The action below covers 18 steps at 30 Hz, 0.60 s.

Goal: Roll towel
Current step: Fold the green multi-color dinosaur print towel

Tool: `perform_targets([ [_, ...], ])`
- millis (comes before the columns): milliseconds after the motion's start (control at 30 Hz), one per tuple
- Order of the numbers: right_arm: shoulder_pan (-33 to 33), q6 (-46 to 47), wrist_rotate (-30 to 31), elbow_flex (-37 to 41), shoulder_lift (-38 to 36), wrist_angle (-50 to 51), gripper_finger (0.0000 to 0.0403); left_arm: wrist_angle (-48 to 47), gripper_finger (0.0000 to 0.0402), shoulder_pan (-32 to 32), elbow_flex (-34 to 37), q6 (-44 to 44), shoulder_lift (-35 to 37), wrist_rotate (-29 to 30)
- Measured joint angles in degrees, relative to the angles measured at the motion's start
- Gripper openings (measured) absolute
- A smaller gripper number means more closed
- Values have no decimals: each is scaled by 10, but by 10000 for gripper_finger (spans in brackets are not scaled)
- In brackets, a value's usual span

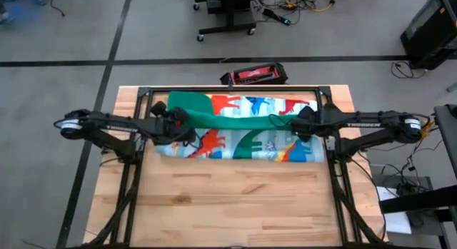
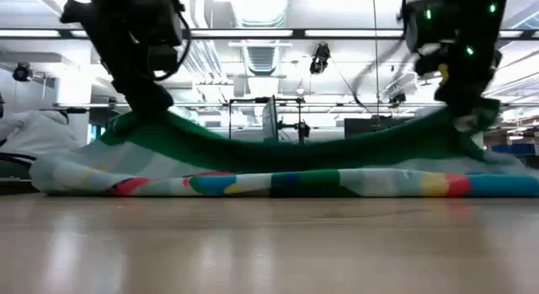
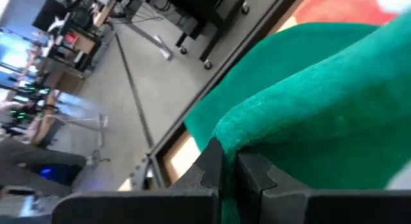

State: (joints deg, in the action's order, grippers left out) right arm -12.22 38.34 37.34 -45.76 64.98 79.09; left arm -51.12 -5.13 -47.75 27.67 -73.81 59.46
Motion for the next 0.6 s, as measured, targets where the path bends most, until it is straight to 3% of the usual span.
perform_targets([
  [133,-17,-5,-1,24,-1,-13,0,39,0,-17,-11,-51,0,10],
  [333,-45,-31,-13,26,15,-32,0,125,0,-67,-8,-148,-21,-45],
  [500,-57,-31,-13,25,38,-34,0,110,0,-115,-9,-156,-27,-29],
  [600,-69,-34,-14,18,54,-49,0,111,0,-147,-8,-154,-28,-61],
])
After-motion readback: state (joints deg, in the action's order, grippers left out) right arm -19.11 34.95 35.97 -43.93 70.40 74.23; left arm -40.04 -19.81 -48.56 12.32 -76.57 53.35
